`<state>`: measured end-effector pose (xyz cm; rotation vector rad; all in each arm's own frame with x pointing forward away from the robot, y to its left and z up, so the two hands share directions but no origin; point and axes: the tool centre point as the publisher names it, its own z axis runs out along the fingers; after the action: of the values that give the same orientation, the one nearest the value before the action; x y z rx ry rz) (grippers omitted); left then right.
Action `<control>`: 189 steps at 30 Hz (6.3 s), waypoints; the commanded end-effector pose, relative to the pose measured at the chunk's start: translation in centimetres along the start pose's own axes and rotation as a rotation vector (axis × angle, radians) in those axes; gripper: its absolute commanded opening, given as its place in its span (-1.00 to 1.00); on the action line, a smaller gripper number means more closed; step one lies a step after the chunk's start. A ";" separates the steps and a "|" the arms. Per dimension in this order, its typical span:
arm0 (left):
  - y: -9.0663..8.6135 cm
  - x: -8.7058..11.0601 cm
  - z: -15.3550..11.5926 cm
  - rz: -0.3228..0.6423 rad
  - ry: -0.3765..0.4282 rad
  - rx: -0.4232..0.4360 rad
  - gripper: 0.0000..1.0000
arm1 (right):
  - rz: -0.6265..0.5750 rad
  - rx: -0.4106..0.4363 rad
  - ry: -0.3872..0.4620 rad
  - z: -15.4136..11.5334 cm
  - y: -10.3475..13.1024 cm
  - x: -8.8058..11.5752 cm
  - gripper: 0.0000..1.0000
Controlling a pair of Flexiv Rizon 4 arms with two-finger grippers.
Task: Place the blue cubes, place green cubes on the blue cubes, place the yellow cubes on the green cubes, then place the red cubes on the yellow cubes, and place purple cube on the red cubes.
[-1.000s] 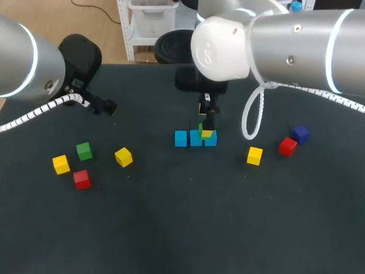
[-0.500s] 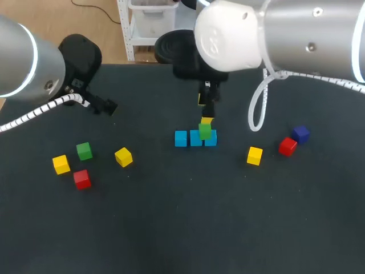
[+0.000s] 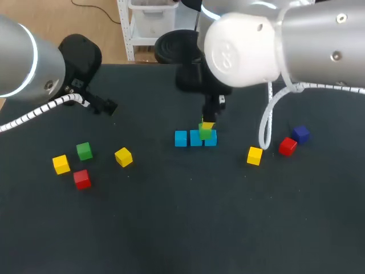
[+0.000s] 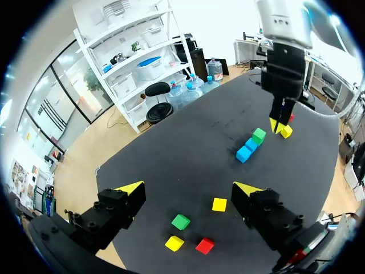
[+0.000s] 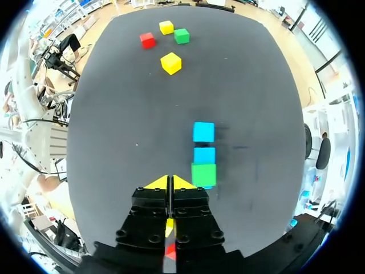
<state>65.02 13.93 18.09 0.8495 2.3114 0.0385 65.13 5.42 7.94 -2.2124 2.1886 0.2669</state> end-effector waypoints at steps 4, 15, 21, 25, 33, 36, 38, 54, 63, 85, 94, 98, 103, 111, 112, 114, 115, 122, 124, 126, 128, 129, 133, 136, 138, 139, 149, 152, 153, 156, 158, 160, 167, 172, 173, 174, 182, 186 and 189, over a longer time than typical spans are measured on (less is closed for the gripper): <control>0.1 0.0 0.1 0.001 0.000 0.004 1.00 | 0.017 -0.007 -0.010 1.7 1.1 0.3 -1.00; 0.1 0.0 0.1 0.001 0.000 0.004 1.00 | 0.028 -0.048 0.015 3.5 1.0 1.1 -1.00; 0.1 0.0 0.1 0.001 0.000 0.004 1.00 | 0.030 -0.050 0.020 4.5 0.4 1.2 -1.00; 0.1 0.0 0.1 0.001 0.000 0.004 1.00 | 0.032 -0.049 0.018 4.8 0.0 1.1 -1.00; 0.1 0.0 0.1 0.001 0.000 0.004 1.00 | 0.027 -0.046 0.017 4.9 -0.2 1.0 -1.00; 0.1 0.0 0.1 0.001 0.000 0.004 1.00 | 0.023 -0.044 0.018 5.0 -0.3 1.1 -1.00; 0.1 0.0 0.1 0.001 0.000 0.004 1.00 | 0.021 -0.043 0.018 5.1 -0.4 1.1 -1.00; 0.1 0.0 0.1 0.001 0.000 0.004 1.00 | 0.019 -0.035 0.019 5.5 -1.4 1.2 -1.00; 0.1 0.0 0.1 0.001 0.000 0.004 1.00 | 0.019 -0.029 0.019 5.5 -1.7 1.3 -1.00; 0.1 0.0 0.1 0.001 0.000 0.004 1.00 | 0.014 -0.040 0.007 5.4 -1.8 1.0 -1.00; 0.1 0.0 0.1 0.001 0.000 0.004 1.00 | 0.031 -0.020 -0.026 4.5 -1.8 1.0 -1.00; 0.1 0.0 0.1 0.001 0.000 0.004 1.00 | 0.049 -0.006 -0.109 1.9 -1.5 0.6 -1.00; 0.1 0.0 0.1 0.001 0.000 0.004 1.00 | 0.093 0.004 -0.220 -1.9 -1.2 0.3 -1.00; 0.1 0.0 0.1 0.001 0.000 0.004 1.00 | 0.179 0.138 -0.346 -5.4 -2.3 1.1 -1.00; 0.1 0.0 0.1 0.001 0.000 0.004 1.00 | 0.201 0.150 -0.357 -5.5 -2.5 1.3 -1.00; 0.1 0.0 0.1 0.001 0.000 0.004 1.00 | 0.243 0.171 -0.377 -5.6 -3.0 1.8 -1.00; 0.1 0.0 0.1 0.001 0.000 0.004 1.00 | 0.267 0.186 -0.390 -5.6 -3.2 2.1 -1.00; 0.1 0.0 0.1 0.001 0.000 0.004 1.00 | 0.309 0.216 -0.412 -5.8 -3.5 2.5 -0.77; 0.1 0.0 0.1 0.001 0.000 0.004 1.00 | 0.309 0.216 -0.412 -5.8 -3.5 2.5 -0.36; 0.1 0.0 0.1 0.001 0.000 0.004 1.00 | 0.309 0.216 -0.412 -5.8 -3.5 2.5 -0.63; 0.1 0.0 0.1 0.001 0.000 0.004 1.00 | 0.309 0.216 -0.412 -5.8 -3.5 2.5 -0.31; 0.1 0.0 0.1 0.001 0.000 0.004 1.00 | 0.309 0.216 -0.412 -5.8 -3.5 2.5 0.65; 0.1 0.0 0.1 0.001 0.000 0.004 1.00 | 0.309 0.216 -0.412 -5.8 -3.5 2.5 1.00; 0.1 0.0 0.1 0.001 0.000 0.004 1.00 | 0.309 0.216 -0.412 -5.8 -3.5 2.5 1.00; 0.1 0.0 0.1 0.001 0.000 0.004 1.00 | 0.309 0.216 -0.412 -5.8 -3.5 2.5 1.00; 0.1 0.0 0.1 0.001 0.000 0.004 1.00 | 0.309 0.216 -0.412 -5.8 -3.5 2.5 1.00; 0.1 0.0 0.1 0.001 0.000 0.004 0.68 | 0.309 0.216 -0.412 -5.8 -3.5 2.5 1.00; 0.1 0.0 0.1 0.001 0.000 0.004 -1.00 | 0.309 0.216 -0.412 -5.8 -3.5 2.5 1.00; 0.1 0.0 0.1 0.001 0.000 0.004 -1.00 | 0.309 0.216 -0.412 -5.8 -3.5 2.5 1.00; 0.1 0.0 0.1 0.001 0.000 0.004 -1.00 | 0.309 0.216 -0.412 -5.8 -3.5 2.5 1.00; 0.1 0.0 0.1 0.001 0.000 0.004 -1.00 | 0.309 0.216 -0.412 -5.8 -3.5 2.5 1.00; 0.1 0.0 0.1 0.001 0.000 0.004 -1.00 | 0.309 0.216 -0.412 -5.8 -3.5 2.5 1.00; 0.1 0.0 0.1 0.001 0.000 0.004 -0.07 | 0.309 0.216 -0.412 -5.8 -3.5 2.5 1.00; 0.1 0.0 0.1 0.001 0.000 0.004 1.00 | 0.309 0.216 -0.412 -5.8 -3.5 2.5 1.00; 0.1 0.0 0.1 0.001 0.000 0.004 1.00 | 0.309 0.216 -0.412 -5.8 -3.5 2.5 1.00; 0.1 0.0 0.1 0.001 0.000 0.004 1.00 | 0.309 0.216 -0.412 -5.8 -3.5 2.5 1.00; 1.2 -0.4 -2.8 0.085 0.003 0.042 1.00 | 0.309 0.216 -0.412 -5.8 -3.5 2.5 1.00; 1.8 -0.4 -4.2 0.182 0.050 0.042 1.00 | 0.309 0.216 -0.412 -5.8 -3.5 2.5 1.00; 2.2 0.0 -4.7 0.273 0.122 0.061 1.00 | 0.309 0.216 -0.412 -5.8 -3.5 2.5 1.00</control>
<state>63.76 16.06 20.71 1.1459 2.2722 0.1342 69.49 2.35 12.90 -1.5463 2.1888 0.4284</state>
